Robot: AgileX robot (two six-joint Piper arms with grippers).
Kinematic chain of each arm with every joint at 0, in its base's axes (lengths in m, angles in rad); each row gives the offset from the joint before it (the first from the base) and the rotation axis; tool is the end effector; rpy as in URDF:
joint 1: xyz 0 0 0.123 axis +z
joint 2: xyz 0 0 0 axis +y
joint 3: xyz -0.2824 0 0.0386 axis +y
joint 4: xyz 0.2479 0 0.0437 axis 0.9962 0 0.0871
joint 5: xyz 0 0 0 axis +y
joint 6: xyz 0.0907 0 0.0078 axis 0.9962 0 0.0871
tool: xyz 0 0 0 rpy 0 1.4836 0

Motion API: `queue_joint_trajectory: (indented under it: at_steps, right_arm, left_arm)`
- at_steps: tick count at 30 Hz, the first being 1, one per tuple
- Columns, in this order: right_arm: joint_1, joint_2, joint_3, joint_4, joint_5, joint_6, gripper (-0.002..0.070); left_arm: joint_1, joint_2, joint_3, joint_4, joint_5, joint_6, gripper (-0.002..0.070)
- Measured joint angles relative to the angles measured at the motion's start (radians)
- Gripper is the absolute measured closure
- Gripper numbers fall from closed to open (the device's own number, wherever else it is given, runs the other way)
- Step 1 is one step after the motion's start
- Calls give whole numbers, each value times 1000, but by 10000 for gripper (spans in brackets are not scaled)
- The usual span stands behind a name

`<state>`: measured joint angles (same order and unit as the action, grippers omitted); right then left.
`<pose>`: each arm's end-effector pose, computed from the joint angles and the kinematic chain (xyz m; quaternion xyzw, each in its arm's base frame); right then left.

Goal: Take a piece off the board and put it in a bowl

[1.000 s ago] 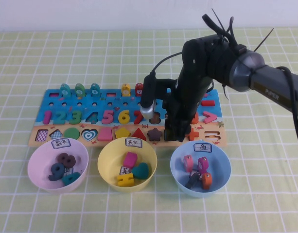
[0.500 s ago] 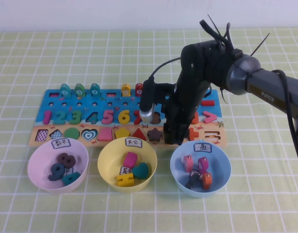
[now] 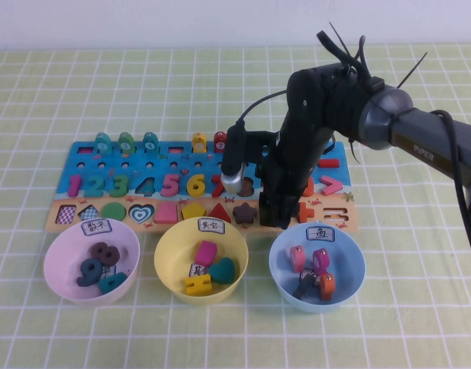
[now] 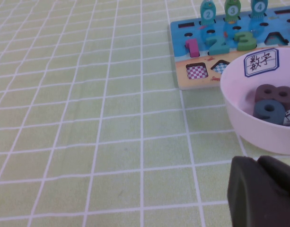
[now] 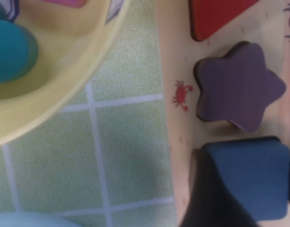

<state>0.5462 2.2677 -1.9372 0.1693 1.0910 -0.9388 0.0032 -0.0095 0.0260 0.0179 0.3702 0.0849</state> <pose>0.4039 0.2615 0.1883 -0.6470 0.7492 0.0546 0.1307 0.0528 0.0008 0.1715 0.0376 0.8038 0.0337 0.5928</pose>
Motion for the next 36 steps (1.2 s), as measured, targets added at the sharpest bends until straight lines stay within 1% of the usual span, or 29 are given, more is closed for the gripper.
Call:
queue_joint_trajectory:
  at_steps: [4, 21, 31, 36]
  right_arm:
    - [0, 0, 0, 0, 0, -4, 387]
    - [-2, -2, -1, 7, 3, -6, 387]
    - [-4, -70, -3, 5, 57, -4, 389]
    - [-6, -79, -36, 10, 116, -2, 389]
  left_arm:
    - [0, 0, 0, 0, 0, 0, 680]
    - [0, 0, 0, 0, 0, 0, 680]
    - [0, 0, 0, 0, 0, 0, 680]
    - [0, 0, 0, 0, 0, 0, 680]
